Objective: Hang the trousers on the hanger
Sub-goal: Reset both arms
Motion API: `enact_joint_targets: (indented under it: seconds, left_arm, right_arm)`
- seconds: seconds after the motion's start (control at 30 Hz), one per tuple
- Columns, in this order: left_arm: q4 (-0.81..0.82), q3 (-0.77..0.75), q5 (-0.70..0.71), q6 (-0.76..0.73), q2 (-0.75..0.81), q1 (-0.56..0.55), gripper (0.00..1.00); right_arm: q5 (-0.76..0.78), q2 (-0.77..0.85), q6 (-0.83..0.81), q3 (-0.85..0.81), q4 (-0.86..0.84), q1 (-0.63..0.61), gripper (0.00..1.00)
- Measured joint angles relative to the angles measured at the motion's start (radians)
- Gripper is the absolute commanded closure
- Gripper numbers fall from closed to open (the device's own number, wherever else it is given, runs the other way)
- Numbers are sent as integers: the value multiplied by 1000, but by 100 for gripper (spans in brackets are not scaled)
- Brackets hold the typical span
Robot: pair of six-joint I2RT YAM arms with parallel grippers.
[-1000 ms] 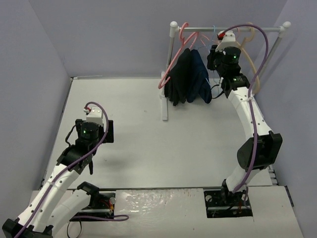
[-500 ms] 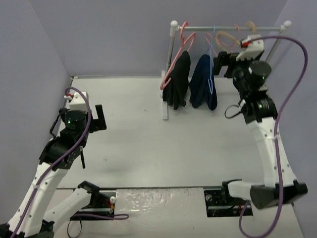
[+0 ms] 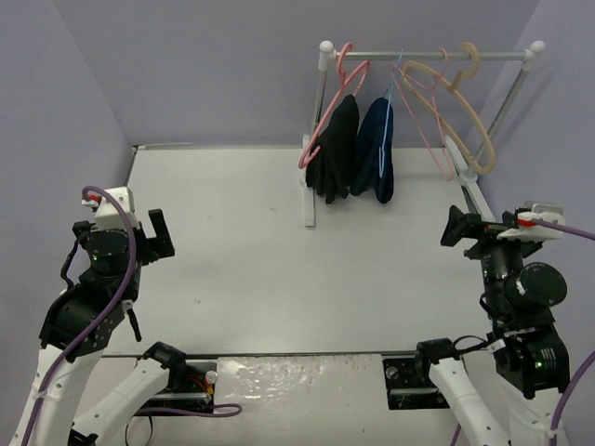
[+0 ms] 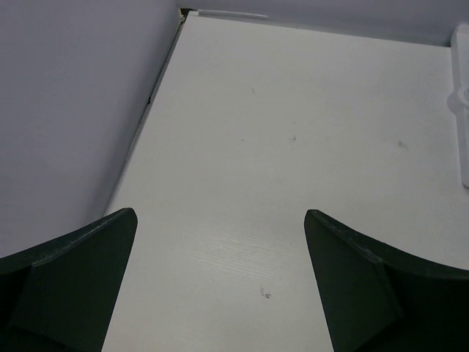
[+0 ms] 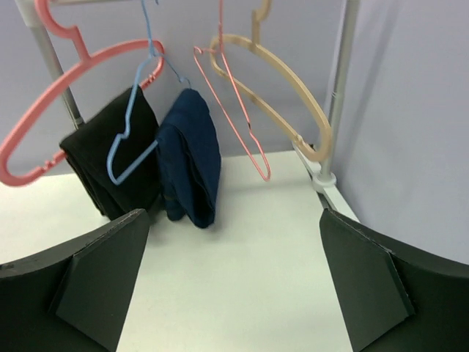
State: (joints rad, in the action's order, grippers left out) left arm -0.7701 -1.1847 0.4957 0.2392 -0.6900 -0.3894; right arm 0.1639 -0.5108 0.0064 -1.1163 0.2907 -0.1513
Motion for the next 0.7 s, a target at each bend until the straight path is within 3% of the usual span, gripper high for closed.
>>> enact_joint_targets:
  seconds: [0.3,0.7]
  left_arm:
    - [10,184,49,-27,141,0,3]
    - [10,248,55,-22,181,0,3]
  right_arm:
    - [59,132,5,30,143,-9,0]
    - [94,190,54,60,202,-80,0]
